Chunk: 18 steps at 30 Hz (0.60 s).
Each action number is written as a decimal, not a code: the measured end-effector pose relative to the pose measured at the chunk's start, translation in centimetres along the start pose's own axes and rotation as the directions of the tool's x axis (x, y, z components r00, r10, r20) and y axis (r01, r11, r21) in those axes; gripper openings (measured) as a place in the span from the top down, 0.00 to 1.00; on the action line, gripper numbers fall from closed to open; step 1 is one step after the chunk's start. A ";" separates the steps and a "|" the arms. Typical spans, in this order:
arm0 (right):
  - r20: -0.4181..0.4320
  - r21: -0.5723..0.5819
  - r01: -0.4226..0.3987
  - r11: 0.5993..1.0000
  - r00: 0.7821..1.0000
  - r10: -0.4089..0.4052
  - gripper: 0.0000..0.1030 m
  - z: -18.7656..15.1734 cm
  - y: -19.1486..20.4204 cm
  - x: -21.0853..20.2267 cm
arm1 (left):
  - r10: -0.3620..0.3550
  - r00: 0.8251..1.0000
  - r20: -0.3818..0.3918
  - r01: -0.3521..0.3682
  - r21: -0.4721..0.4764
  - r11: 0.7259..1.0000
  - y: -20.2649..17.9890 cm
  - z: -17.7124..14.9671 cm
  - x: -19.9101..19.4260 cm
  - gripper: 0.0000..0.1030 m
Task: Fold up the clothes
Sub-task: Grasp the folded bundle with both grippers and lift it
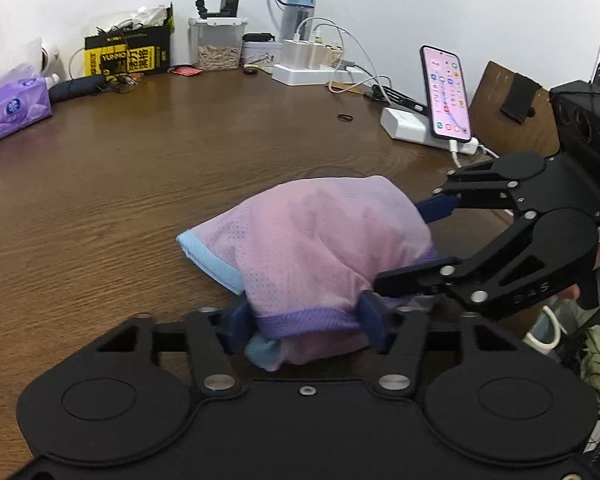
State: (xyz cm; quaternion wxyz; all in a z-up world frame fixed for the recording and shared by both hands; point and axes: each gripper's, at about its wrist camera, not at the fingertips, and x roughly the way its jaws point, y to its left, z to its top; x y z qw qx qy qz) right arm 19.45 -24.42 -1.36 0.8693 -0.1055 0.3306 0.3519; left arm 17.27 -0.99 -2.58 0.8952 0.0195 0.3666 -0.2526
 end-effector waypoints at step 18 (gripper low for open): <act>0.105 -0.037 -0.013 0.999 0.994 0.017 0.78 5.4 2.4 -2.0 | 0.045 0.997 0.055 -0.052 0.115 0.992 -1.2 2.5 -3.0 0.79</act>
